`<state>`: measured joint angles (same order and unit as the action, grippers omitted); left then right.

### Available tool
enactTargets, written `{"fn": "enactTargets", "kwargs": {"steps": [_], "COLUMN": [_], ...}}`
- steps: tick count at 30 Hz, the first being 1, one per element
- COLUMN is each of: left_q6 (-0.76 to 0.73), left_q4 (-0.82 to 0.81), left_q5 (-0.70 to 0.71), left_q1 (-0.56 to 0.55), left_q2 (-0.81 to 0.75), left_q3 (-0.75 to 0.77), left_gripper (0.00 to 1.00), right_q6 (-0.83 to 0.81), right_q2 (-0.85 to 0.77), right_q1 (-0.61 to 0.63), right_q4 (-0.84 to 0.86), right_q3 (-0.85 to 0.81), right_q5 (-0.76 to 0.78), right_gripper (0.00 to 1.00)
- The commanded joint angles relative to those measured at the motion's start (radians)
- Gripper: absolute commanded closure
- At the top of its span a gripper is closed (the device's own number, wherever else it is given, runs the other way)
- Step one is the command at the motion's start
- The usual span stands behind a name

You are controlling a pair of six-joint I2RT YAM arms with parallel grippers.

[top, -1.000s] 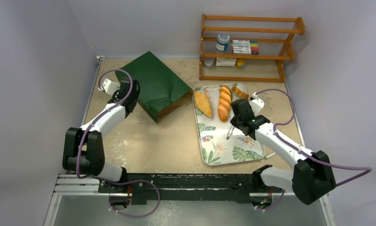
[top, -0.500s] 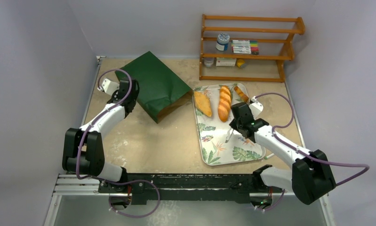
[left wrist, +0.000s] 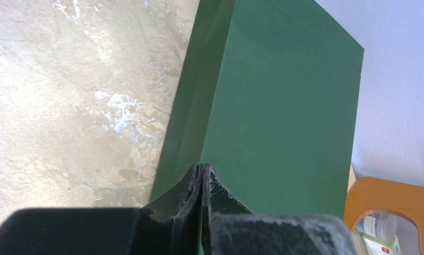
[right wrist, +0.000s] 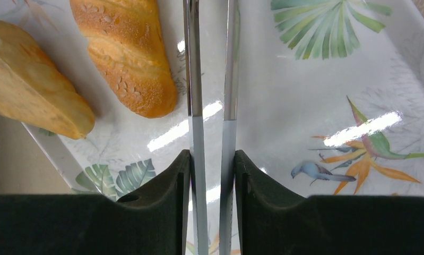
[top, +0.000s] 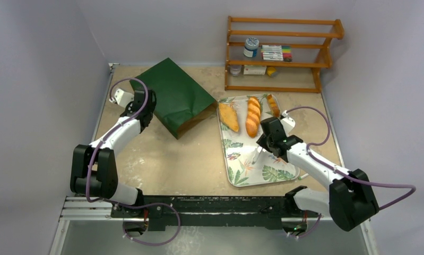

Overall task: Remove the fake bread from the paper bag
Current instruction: Place the fake bread in the container.

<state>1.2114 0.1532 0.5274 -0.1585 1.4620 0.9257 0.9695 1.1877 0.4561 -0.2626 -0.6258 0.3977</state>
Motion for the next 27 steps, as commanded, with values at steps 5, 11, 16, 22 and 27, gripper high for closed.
{"fn": "enactTargets", "kwargs": {"steps": [5, 11, 16, 22, 27], "left_q6": [0.0, 0.003, 0.009, 0.01, 0.012], "left_q4": [-0.014, -0.014, -0.013, -0.012, -0.012], "left_q5": [0.0, -0.001, -0.004, -0.004, -0.007], "left_q1": [0.01, 0.011, 0.011, 0.011, 0.011], "left_q2": [-0.037, -0.04, -0.043, -0.047, -0.05], "left_q3": [0.001, 0.002, 0.002, 0.004, 0.001], "left_gripper": [1.0, 1.0, 1.0, 1.0, 1.0], "right_q6": [0.01, 0.021, 0.039, 0.099, 0.152], "right_q2": [-0.05, -0.073, -0.092, -0.128, -0.148], "right_q1": [-0.002, 0.004, 0.022, 0.104, 0.176], "right_q4": [0.02, 0.014, -0.004, -0.066, -0.13], "right_q3": [0.023, 0.04, 0.043, 0.029, 0.001], "right_q5": [-0.026, -0.041, -0.039, -0.01, 0.023], "right_gripper": [0.65, 0.65, 0.65, 0.65, 0.66]}}
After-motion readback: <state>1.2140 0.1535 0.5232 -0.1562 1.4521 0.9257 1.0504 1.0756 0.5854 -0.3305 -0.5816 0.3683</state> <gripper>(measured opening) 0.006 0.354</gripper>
